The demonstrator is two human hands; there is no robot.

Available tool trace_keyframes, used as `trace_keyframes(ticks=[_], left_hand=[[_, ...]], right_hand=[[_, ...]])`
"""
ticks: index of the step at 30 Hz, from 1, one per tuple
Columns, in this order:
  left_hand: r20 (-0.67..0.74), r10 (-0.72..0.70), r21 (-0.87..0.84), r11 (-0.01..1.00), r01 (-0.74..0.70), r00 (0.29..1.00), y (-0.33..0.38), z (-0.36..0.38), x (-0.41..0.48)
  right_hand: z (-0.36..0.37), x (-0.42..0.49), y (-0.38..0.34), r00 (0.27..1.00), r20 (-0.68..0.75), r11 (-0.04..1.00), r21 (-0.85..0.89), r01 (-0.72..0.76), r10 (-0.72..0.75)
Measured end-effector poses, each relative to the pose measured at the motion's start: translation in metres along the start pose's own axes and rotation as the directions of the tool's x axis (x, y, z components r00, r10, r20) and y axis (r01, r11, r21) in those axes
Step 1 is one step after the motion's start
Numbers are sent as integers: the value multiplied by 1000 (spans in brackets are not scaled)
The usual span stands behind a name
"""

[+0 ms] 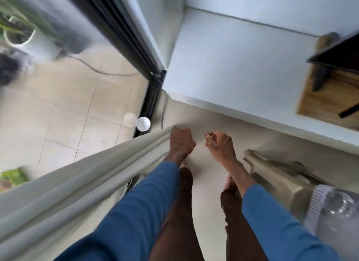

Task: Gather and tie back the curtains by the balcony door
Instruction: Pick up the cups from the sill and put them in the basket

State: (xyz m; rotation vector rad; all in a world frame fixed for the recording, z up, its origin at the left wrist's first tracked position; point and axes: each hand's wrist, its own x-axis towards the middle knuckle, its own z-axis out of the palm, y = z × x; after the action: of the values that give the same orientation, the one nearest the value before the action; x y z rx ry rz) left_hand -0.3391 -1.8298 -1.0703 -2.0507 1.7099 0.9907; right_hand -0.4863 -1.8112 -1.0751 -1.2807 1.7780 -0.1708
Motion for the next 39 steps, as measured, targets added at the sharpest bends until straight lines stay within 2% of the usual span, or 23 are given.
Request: trace_keyframes(ticks=[2,5,9,11,13,18,23,26,32,39], left_hand=[[-73,29,143,990,-18,997,-37,-12,14],[-86,-7,189,982,23,996,-82,-20,33],[-97,-205,194,956,220,974,-141,-13,52],[-96,-320,135,934,331,942,-166,-4,57],[-64,-406,75,909,410,912,-185,7,61],[130,-554,117,832,542,822,-223,43,84],[272,-551,184,835,519,789,-253,96,135],[307,-556,164,831,532,773,-271,133,164],[220,-549,52,832,552,807,-306,187,212],[193,-587,-6,801,599,786,-349,228,268]], right_hand=[[30,15,-21,994,112,996,-94,8,3],[64,36,-41,974,227,977,-210,37,12],[104,59,-58,954,301,948,-304,94,2],[118,67,-64,936,352,930,-346,127,3],[129,78,-67,920,391,918,-364,156,-2],[170,125,-77,892,448,902,-358,241,-61],[243,184,-73,886,449,885,-360,296,-114],[290,214,-66,875,466,870,-369,326,-130],[386,273,-32,879,469,903,-336,268,-87],[493,321,-6,886,461,928,-346,142,36]])
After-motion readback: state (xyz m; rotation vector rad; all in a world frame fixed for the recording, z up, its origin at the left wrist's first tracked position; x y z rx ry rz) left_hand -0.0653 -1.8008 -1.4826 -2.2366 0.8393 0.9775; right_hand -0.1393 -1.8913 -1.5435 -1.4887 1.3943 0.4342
